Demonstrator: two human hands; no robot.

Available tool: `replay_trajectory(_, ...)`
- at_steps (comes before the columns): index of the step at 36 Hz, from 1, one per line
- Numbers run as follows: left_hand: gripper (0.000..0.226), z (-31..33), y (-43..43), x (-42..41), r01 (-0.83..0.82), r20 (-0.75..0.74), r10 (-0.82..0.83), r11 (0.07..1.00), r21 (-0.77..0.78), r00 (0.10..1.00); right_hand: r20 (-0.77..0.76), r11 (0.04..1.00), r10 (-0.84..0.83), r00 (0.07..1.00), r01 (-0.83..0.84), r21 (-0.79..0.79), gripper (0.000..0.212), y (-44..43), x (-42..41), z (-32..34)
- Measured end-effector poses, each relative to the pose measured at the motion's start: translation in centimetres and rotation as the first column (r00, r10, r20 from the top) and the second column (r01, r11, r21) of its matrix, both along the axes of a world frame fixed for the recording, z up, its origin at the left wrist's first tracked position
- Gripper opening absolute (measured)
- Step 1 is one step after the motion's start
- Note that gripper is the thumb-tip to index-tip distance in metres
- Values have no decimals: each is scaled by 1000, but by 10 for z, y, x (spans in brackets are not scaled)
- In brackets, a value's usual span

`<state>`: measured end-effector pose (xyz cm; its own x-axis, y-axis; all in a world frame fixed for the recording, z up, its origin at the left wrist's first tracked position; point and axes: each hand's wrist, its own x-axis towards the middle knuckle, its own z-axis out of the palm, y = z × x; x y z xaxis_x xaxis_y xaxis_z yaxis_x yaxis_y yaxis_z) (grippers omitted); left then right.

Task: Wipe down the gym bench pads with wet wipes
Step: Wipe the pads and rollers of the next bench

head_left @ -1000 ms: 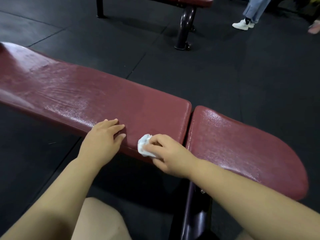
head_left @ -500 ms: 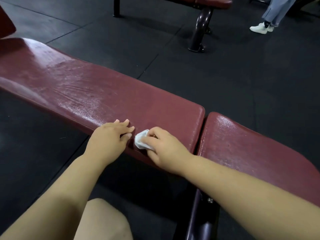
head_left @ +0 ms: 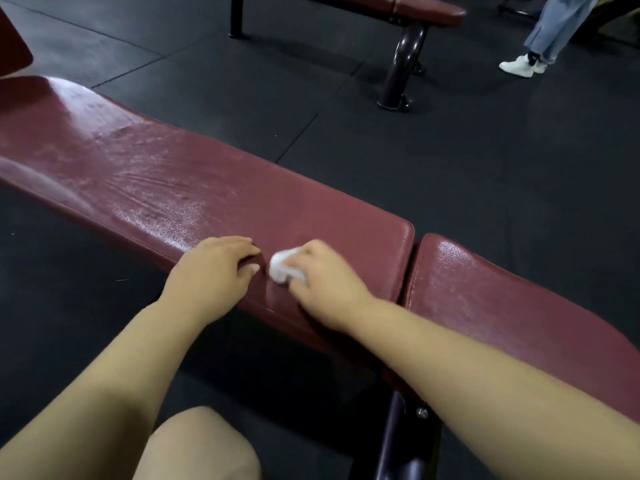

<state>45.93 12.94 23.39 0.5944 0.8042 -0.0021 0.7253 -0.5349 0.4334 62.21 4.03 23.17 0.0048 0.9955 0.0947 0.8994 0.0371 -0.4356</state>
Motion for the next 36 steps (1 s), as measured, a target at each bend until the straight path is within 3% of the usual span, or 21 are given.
replay_trajectory(2, 39, 0, 6, -4, -17, -70, 19, 1000, 19, 997, 11, 986, 164, 986, -164, 13, 25, -14, -1, 2)
replay_trajectory(4, 43, -2, 9, -8, -28, -98, 29, 1000, 13, 995, 95, 977, 173, 980, -183, 112, 31, -14, 25, -8)
replay_trajectory(7, 43, -6, 10, -7, -21, -99, 24, 999, 36, 995, 139, 960, -184, 973, 148, 237, 28, 0, 83, -16)
replay_trajectory(9, 41, -6, 10, -4, -25, -101, 31, 998, 59, 994, 105, 885, -429, 897, 393, 249, 30, 11, 116, -17)
replay_trajectory(11, 39, -7, 10, -2, -25, -102, 33, 997, 79, 994, -4, 770, -623, 783, 614, 173, 30, 25, 133, -17)
replay_trajectory(13, 38, -8, 11, -2, -25, -110, 35, 996, 89, 993, -40, 679, -732, 680, 733, 33, 29, 41, 128, -17)
replay_trajectory(15, 37, -10, 12, -3, -28, -101, 37, 995, 92, 994, 9, 676, -737, 676, 736, 27, 20, 53, 102, -13)
replay_trajectory(16, 36, -12, 12, -3, -28, -85, 36, 995, 93, 996, 2, 717, -695, 719, 693, 73, 15, 58, 86, -11)
replay_trajectory(18, 34, -15, 11, -4, -27, -50, 32, 994, 104, 998, -10, 863, -479, 878, 473, 178, 36, 71, 51, -14)
replay_trajectory(20, 33, -17, 11, -6, -21, -30, 24, 994, 111, 999, 57, 974, -207, 977, 200, 105, 32, 70, 17, -16)
replay_trajectory(22, 34, -20, 11, -8, -10, -41, 14, 994, 105, 999, 55, 996, 48, 997, -52, 72, 30, 56, -4, -13)
replay_trajectory(25, 34, -23, 12, -10, -4, -19, 6, 994, 106, 1000, 19, 978, 199, 980, -200, 54, 31, 30, 1, -8)
replay_trajectory(28, 35, -23, 12, -10, 5, -4, -4, 991, 134, 1000, 57, 990, 96, 994, -101, 98, 34, 24, 41, -16)
replay_trajectory(30, 37, -22, 12, -10, 32, -9, -31, 983, 182, 999, 49, 983, -124, 991, 115, 144, 28, 27, 71, -20)
replay_trajectory(33, 35, -22, 13, -12, 50, -18, -47, 978, 201, 999, -13, 891, -437, 899, 435, 126, 25, 29, 92, -22)
replay_trajectory(36, 32, -23, 16, -14, 59, -45, -52, 984, 166, 998, -52, 885, -445, 894, 448, 125, 24, 31, 57, -17)
